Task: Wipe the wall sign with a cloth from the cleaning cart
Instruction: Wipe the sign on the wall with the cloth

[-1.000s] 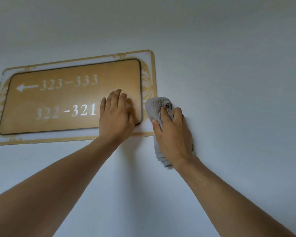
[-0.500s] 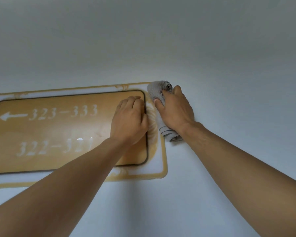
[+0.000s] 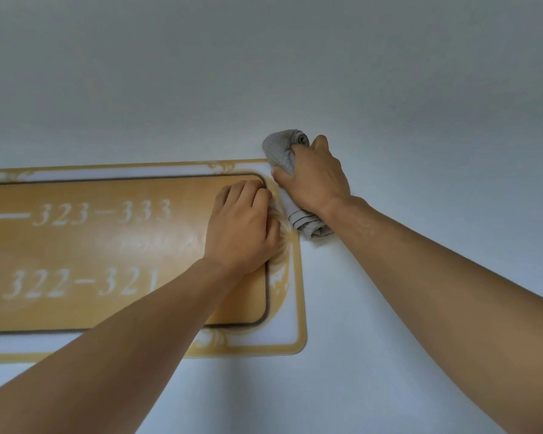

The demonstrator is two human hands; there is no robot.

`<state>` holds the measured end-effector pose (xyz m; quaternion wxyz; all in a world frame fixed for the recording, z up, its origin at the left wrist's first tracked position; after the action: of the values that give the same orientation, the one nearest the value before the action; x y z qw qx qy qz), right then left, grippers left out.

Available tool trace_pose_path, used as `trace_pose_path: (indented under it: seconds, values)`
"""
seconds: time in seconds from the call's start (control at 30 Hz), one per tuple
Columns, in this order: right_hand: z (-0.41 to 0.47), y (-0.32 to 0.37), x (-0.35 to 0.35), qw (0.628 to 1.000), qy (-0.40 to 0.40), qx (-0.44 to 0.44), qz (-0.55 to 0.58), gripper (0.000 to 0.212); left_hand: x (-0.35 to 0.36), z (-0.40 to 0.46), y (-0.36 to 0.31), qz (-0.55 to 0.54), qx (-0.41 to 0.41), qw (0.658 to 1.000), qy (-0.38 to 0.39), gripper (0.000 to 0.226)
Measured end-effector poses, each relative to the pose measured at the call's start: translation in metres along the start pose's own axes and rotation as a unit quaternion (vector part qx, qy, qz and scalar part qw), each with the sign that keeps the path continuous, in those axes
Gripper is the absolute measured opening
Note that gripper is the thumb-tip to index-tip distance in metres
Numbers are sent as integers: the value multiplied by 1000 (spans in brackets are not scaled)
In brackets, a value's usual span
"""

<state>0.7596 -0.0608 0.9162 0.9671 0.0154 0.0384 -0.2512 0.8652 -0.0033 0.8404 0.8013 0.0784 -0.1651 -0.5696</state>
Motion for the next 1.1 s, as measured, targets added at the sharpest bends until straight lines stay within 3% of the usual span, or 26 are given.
trace_pose_path:
  seconds: [0.3, 0.43, 0.57, 0.67, 0.8, 0.93, 1.0, 1.1]
  values:
    - [17, 53, 21, 999, 45, -7, 22, 48, -15, -3, 47, 42, -80, 996, 6, 34]
    - [23, 95, 38, 998, 53, -20, 36, 17, -26, -17, 93, 64, -103, 992, 23, 47]
    - [18, 129, 59, 998, 55, -41, 2, 22, -37, -32, 158, 98, -131, 986, 39, 56]
    - [18, 150, 77, 998, 47, -35, 2, 40, -48, -38, 208, 114, -156, 981, 36, 55]
    - [21, 201, 113, 998, 40, -11, 46, 56, -52, -43, 264, 150, -81, 984, 60, 50]
    - [21, 268, 152, 997, 39, -43, 41, 34, -49, -59, 305, 88, -80, 992, 48, 37]
    - [24, 303, 176, 998, 33, -53, 29, 23, -48, -69, 325, 15, -123, 992, 8, 25]
    - [31, 331, 194, 998, 21, -57, 30, 26, -52, -75, 345, -39, -197, 979, -26, 20]
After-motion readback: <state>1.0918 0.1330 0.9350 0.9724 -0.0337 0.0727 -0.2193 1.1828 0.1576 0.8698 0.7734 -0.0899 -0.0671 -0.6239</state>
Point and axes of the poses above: each hand's wrist, its own z-axis towards the middle knuckle, its own x-axis out of the palm, y = z × x, the point moved 8 cm from there along z, towards the middle knuckle, and after that the axes turned 5 degrees about z, right-handed, at the moved point
